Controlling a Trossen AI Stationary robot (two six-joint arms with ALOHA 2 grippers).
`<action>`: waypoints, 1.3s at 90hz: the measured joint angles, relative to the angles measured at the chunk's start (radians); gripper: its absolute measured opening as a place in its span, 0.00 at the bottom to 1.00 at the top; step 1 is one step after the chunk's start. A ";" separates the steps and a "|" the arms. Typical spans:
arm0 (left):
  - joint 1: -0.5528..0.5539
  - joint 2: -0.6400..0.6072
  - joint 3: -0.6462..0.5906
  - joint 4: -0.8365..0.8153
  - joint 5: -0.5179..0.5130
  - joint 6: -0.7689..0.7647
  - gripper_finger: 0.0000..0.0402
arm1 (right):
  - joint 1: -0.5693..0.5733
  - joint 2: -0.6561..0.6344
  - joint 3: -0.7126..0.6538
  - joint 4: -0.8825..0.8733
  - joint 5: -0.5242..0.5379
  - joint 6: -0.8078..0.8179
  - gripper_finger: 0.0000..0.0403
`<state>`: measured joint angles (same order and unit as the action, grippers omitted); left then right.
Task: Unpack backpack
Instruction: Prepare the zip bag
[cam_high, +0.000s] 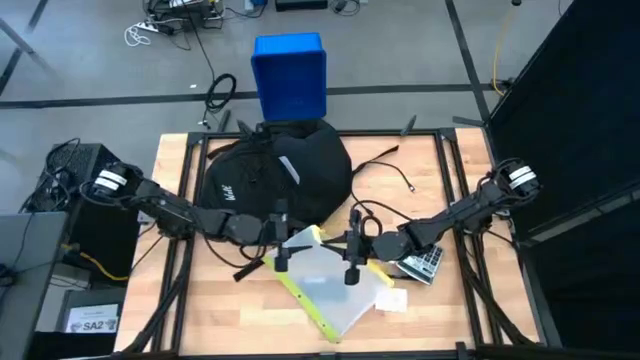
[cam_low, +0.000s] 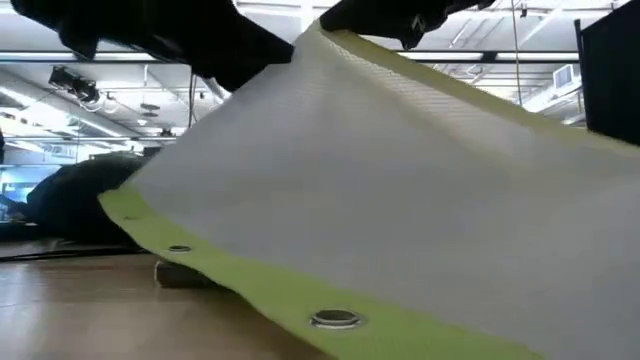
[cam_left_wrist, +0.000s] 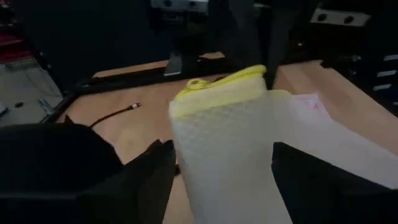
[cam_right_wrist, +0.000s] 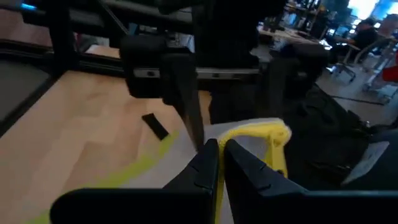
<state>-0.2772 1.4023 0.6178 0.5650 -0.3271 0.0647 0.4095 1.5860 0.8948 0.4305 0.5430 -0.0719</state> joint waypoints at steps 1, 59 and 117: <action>0.001 0.004 0.003 0.000 0.000 0.000 0.59 | 0.000 0.000 0.000 0.000 -0.001 0.000 0.00; -0.001 0.141 0.114 0.021 -0.021 0.139 0.02 | -0.001 0.000 0.000 0.002 -0.049 0.000 0.00; -0.107 0.011 0.114 0.422 -0.300 0.731 0.00 | 0.176 -0.018 0.001 0.252 0.183 -0.319 0.02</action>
<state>-0.3843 1.4130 0.7319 0.9872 -0.6271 0.7961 0.5859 1.5681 0.8955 0.6826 0.7263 -0.3906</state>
